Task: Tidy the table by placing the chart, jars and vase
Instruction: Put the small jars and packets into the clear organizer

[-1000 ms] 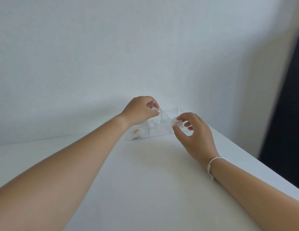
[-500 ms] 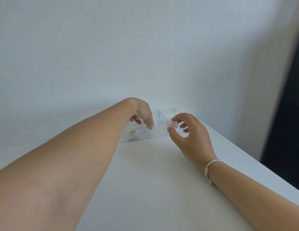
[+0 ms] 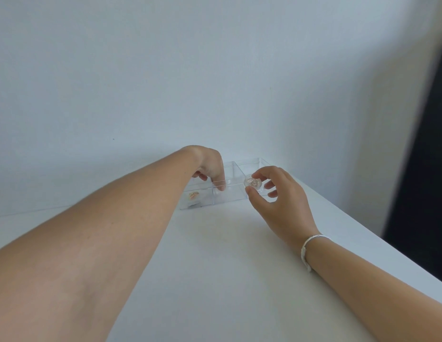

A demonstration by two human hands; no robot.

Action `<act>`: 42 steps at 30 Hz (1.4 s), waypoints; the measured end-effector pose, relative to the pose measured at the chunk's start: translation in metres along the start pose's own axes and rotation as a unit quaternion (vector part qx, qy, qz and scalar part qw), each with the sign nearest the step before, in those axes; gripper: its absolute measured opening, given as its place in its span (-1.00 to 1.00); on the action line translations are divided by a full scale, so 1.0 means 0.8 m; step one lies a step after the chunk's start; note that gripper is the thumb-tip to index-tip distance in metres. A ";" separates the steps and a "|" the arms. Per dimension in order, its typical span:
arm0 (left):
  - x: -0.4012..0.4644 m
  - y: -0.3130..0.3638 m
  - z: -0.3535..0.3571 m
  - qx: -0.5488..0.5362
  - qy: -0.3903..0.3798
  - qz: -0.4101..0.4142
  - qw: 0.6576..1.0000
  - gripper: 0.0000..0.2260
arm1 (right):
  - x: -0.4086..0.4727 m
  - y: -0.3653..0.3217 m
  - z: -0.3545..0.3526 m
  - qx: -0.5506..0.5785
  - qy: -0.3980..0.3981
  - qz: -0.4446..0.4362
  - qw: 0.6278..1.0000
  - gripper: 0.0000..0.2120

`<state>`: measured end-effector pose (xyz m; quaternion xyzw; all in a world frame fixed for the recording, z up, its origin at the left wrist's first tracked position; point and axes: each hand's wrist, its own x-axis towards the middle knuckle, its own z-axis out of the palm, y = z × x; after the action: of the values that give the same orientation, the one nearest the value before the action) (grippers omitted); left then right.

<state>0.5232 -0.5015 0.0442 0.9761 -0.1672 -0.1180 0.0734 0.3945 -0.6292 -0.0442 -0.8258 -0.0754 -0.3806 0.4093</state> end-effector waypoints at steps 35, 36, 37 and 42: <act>-0.048 -0.105 0.098 -0.385 0.383 0.056 0.838 -0.73 | 0.007 0.003 0.002 -0.023 -0.020 0.005 1.000 -0.89; -0.048 -0.105 0.100 -0.396 0.372 0.059 0.838 -0.73 | 0.008 0.003 0.003 -0.027 -0.020 0.004 0.999 -0.89; -0.049 -0.105 0.102 -0.402 0.363 0.060 0.838 -0.72 | 0.009 0.003 0.005 -0.031 -0.019 0.002 0.999 -0.89; -0.043 -0.113 0.105 -0.428 0.345 0.063 0.833 -0.69 | 0.030 0.005 0.016 -0.034 -0.009 -0.010 0.999 -0.92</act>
<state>0.4982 -0.4142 -0.0458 0.8116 -0.1249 0.1715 0.5443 0.4204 -0.6266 -0.0346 -0.8417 -0.0743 -0.3796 0.3768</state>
